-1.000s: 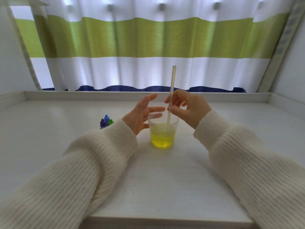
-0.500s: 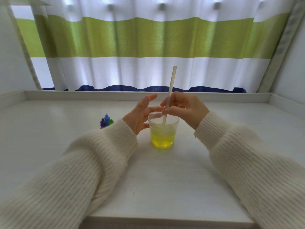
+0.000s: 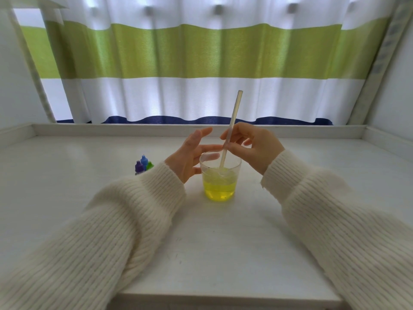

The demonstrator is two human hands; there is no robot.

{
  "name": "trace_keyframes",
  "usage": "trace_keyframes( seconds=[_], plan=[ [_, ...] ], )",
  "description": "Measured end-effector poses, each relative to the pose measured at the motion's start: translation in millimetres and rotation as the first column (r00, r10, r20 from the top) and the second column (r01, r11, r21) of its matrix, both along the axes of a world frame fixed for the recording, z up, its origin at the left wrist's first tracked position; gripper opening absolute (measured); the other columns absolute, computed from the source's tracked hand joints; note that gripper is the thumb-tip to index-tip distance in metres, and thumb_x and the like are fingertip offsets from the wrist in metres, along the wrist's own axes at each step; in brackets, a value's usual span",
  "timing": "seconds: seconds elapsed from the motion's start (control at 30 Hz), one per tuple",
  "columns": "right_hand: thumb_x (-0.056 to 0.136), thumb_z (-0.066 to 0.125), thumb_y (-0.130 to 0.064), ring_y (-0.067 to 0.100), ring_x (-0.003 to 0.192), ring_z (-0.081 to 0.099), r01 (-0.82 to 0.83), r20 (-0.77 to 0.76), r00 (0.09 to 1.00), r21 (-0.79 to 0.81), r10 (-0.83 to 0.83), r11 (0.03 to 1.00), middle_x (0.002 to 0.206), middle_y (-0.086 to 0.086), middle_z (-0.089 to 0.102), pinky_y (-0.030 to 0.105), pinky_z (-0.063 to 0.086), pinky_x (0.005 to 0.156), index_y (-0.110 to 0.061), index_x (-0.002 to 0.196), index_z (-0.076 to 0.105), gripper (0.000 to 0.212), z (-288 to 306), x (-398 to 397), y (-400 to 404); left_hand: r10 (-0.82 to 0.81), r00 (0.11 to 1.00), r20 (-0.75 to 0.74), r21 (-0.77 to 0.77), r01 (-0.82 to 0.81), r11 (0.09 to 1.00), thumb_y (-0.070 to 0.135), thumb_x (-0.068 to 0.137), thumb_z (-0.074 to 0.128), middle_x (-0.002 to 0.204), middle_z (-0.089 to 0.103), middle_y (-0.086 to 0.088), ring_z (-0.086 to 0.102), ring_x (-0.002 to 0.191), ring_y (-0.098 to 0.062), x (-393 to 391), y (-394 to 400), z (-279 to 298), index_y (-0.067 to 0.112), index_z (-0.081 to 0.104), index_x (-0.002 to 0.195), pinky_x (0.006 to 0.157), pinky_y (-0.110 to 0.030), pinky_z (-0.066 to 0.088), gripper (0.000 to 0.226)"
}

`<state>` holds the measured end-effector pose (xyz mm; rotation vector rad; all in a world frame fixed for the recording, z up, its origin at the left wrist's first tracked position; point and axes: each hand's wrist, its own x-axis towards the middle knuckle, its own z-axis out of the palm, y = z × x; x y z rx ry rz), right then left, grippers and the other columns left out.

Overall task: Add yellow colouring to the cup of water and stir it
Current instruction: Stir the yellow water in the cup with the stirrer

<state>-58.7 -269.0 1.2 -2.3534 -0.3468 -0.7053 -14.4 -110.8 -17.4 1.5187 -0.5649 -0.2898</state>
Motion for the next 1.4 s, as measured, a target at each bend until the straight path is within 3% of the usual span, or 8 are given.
trace_keyframes(
  seconds=[0.1, 0.4, 0.57, 0.7, 0.87, 1.13, 1.4],
  plan=[
    [0.082, 0.058, -0.019, -0.002, 0.075, 0.057, 0.024, 0.021, 1.0, -0.046, -0.023, 0.999, 0.081, -0.01, 0.063, 0.001, 0.038, 0.065, -0.026, 0.089, 0.058, 0.01, 0.9, 0.5, -3.2, 0.0, 1.0, 0.001, 0.002, 0.0, 1.0, 0.059, 0.066, 0.029, 0.12, 0.052, -0.002, 0.049, 0.114, -0.024, -0.9, -0.4, 0.7, 0.036, 0.03, 0.124, 0.095, -0.046, 0.036, 0.062],
    [0.076, 0.06, -0.017, 0.011, 0.078, 0.061, -0.015, -0.023, 1.0, 0.051, 0.016, 0.999, 0.077, -0.003, 0.066, 0.02, 0.048, 0.075, -0.022, 0.082, 0.061, 0.007, 1.7, -1.3, -1.6, -0.011, 1.0, 0.013, 0.005, 0.011, 1.0, 0.061, 0.067, 0.028, 0.108, 0.057, 0.006, 0.051, 0.108, -0.02, 1.8, 0.6, -1.2, 0.039, 0.032, 0.121, 0.09, -0.042, 0.038, 0.059],
    [0.078, 0.061, -0.015, 0.015, 0.082, 0.063, -0.11, -0.081, 0.989, 0.157, 0.124, 0.981, 0.082, 0.001, 0.068, 0.016, 0.045, 0.073, -0.02, 0.084, 0.062, 0.008, 2.1, -3.6, 4.4, -0.008, 1.0, 0.014, 0.006, 0.008, 1.0, 0.06, 0.068, 0.029, 0.109, 0.056, 0.006, 0.052, 0.106, -0.019, 1.5, 0.9, -0.8, 0.038, 0.031, 0.122, 0.089, -0.041, 0.038, 0.059],
    [0.078, 0.063, -0.017, 0.006, 0.08, 0.063, -0.15, -0.098, 0.98, 0.197, 0.172, 0.969, 0.082, -0.007, 0.068, 0.013, 0.045, 0.073, -0.025, 0.084, 0.063, 0.01, 0.6, -2.5, 5.9, -0.012, 1.0, -0.004, -0.002, 0.012, 1.0, 0.059, 0.067, 0.029, 0.119, 0.05, -0.001, 0.047, 0.112, -0.023, 0.6, 0.9, -0.5, 0.036, 0.031, 0.123, 0.095, -0.046, 0.035, 0.06],
    [0.08, 0.064, -0.019, -0.004, 0.074, 0.061, -0.157, -0.075, 0.983, 0.16, 0.17, 0.974, 0.081, -0.011, 0.068, 0.005, 0.045, 0.068, -0.027, 0.087, 0.063, 0.01, -1.0, -1.2, 6.1, -0.017, 1.0, -0.002, 0.001, 0.017, 1.0, 0.06, 0.066, 0.029, 0.122, 0.047, -0.001, 0.045, 0.114, -0.023, 0.7, 0.8, -0.6, 0.037, 0.031, 0.123, 0.095, -0.046, 0.034, 0.061],
    [0.083, 0.06, -0.02, 0.004, 0.082, 0.059, -0.023, -0.017, 1.0, 0.033, 0.024, 0.999, 0.084, -0.011, 0.064, 0.013, 0.043, 0.074, -0.025, 0.093, 0.061, 0.011, -1.3, 2.9, -0.1, -0.015, 1.0, 0.016, 0.007, 0.014, 1.0, 0.061, 0.067, 0.028, 0.107, 0.057, 0.01, 0.051, 0.108, -0.019, 3.4, 0.4, -2.0, 0.038, 0.029, 0.125, 0.089, -0.041, 0.039, 0.062],
    [0.08, 0.059, -0.019, -0.004, 0.071, 0.056, 0.029, 0.039, 0.999, -0.045, -0.027, 0.999, 0.076, -0.013, 0.062, -0.001, 0.038, 0.064, -0.027, 0.085, 0.058, 0.01, 0.0, 3.0, -5.8, -0.015, 1.0, 0.01, 0.01, 0.015, 1.0, 0.06, 0.067, 0.028, 0.119, 0.053, -0.001, 0.049, 0.114, -0.023, -0.4, 0.7, 0.0, 0.036, 0.03, 0.125, 0.092, -0.042, 0.038, 0.063]
  ],
)
